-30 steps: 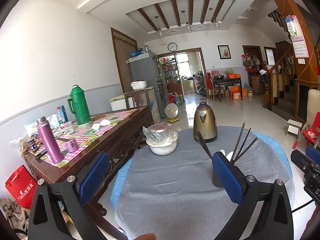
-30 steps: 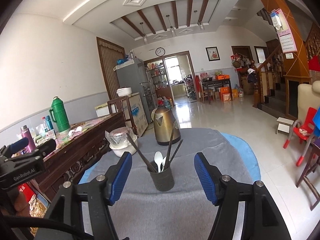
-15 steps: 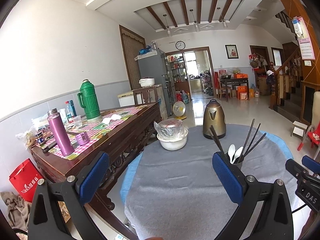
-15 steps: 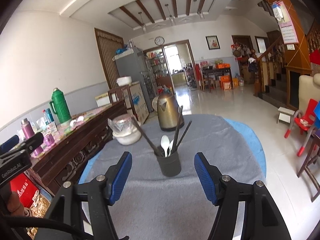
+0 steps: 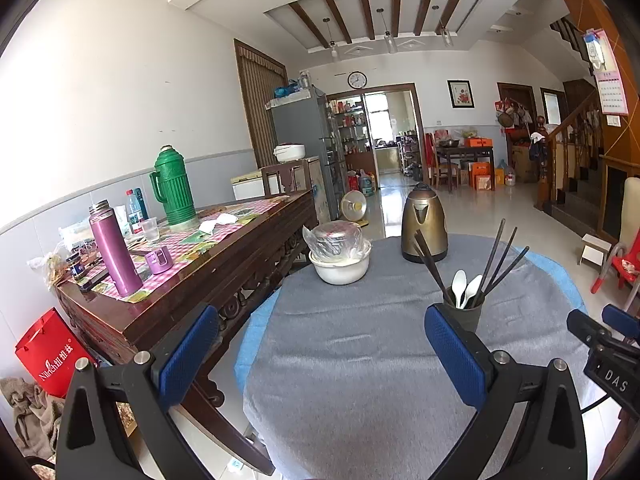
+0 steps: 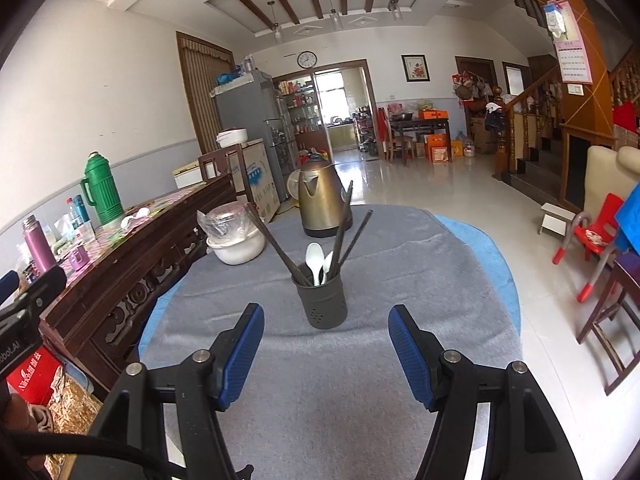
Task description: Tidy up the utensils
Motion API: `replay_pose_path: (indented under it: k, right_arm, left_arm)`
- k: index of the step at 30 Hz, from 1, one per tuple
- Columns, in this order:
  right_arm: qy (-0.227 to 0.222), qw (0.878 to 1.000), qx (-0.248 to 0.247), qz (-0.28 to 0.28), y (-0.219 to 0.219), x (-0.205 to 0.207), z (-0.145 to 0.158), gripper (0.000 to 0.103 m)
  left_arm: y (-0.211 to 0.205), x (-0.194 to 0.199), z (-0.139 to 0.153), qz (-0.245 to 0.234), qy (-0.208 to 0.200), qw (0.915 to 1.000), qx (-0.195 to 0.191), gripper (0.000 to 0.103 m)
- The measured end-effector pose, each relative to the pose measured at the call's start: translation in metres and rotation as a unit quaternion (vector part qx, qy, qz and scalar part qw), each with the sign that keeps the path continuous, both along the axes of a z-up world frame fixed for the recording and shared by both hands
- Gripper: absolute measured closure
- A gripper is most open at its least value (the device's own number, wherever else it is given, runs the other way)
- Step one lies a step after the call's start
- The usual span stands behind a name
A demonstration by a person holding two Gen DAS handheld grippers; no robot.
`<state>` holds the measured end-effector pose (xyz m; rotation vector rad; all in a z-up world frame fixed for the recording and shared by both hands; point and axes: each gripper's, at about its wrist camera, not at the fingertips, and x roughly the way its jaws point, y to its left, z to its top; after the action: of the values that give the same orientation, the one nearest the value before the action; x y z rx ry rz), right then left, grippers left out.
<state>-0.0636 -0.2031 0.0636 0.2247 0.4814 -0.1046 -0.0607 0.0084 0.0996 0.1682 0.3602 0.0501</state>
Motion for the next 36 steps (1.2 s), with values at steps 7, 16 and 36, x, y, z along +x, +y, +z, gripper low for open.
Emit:
replay_pose_path:
  k: [7,16,36]
  right_arm:
    - [-0.005,1.0,-0.005,-0.014,-0.008,-0.006,0.002,0.035]
    - [-0.015,1.0,-0.016,-0.021,-0.011,-0.016,0.007,0.035]
    - [-0.01,1.0,-0.018,-0.018,-0.006,-0.02,0.008,0.035]
  left_arm:
    - [-0.009,-0.002,-0.004,-0.008,0.006,0.9999,0.004,0.001]
    - [-0.017,-0.004,-0.005,-0.017,0.009,0.9998,0.009,0.001]
    - [-0.016,-0.003,-0.009,-0.015,0.014,0.9998,0.006,0.001]
